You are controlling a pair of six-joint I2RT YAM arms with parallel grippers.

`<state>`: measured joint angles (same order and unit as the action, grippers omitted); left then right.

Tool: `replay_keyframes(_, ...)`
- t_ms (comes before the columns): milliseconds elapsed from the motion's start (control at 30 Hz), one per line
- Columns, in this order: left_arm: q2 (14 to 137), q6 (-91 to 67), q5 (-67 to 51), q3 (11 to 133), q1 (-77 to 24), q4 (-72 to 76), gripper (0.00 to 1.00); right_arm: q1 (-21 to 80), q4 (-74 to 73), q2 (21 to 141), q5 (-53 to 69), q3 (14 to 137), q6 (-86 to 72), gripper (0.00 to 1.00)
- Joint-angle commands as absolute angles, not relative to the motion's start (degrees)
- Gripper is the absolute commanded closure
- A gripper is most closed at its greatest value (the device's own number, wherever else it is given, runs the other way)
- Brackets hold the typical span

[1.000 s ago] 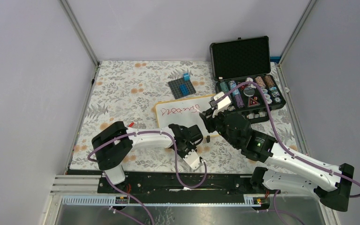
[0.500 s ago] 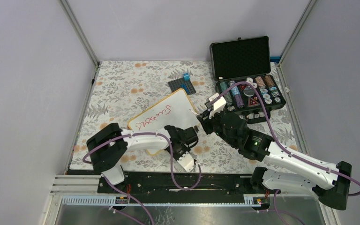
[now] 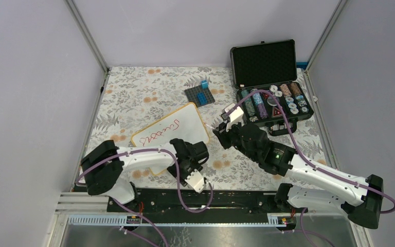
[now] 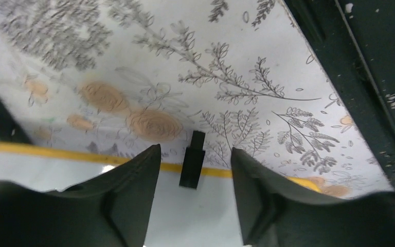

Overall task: Write a sentence on the whiteboard
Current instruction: Move the whiteboard stand to the center of the board.

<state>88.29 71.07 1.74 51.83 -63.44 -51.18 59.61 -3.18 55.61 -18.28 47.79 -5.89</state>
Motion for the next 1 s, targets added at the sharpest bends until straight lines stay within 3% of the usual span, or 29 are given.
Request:
replay_keyframes(0,82.7,66.2,-1.7,57.5,-63.8,-54.0,0.32,59.2,-1.1,55.4,-17.1,50.8,-6.0,1.00)
replay_keyframes(100,80.0,60.8,-5.3,63.2,-63.8,-56.9,0.29,59.2,-1.1,54.9,-16.8,50.9,-5.7,1.00)
replay_keyframes(233,74.8,50.4,-16.8,71.8,-57.8,-60.4,0.34,59.1,0.3,53.8,-16.6,50.6,-5.3,1.00)
replay_keyframes(333,70.9,45.2,-30.2,76.2,-43.5,-62.0,0.37,58.9,0.4,53.5,-13.9,49.9,-5.1,1.00)
replay_keyframes(533,64.1,41.2,-43.1,79.1,-14.7,-64.2,0.37,58.5,2.3,55.9,-4.4,48.0,-4.6,1.00)
replay_keyframes(733,69.6,46.4,-53.9,81.5,6.2,-73.6,0.36,58.4,5.5,60.7,5.5,49.5,-4.3,1.00)
replay_keyframes(967,79.5,51.0,-56.7,82.4,13.4,-80.4,0.34,58.3,8.3,67.5,13.7,51.6,-3.3,1.00)
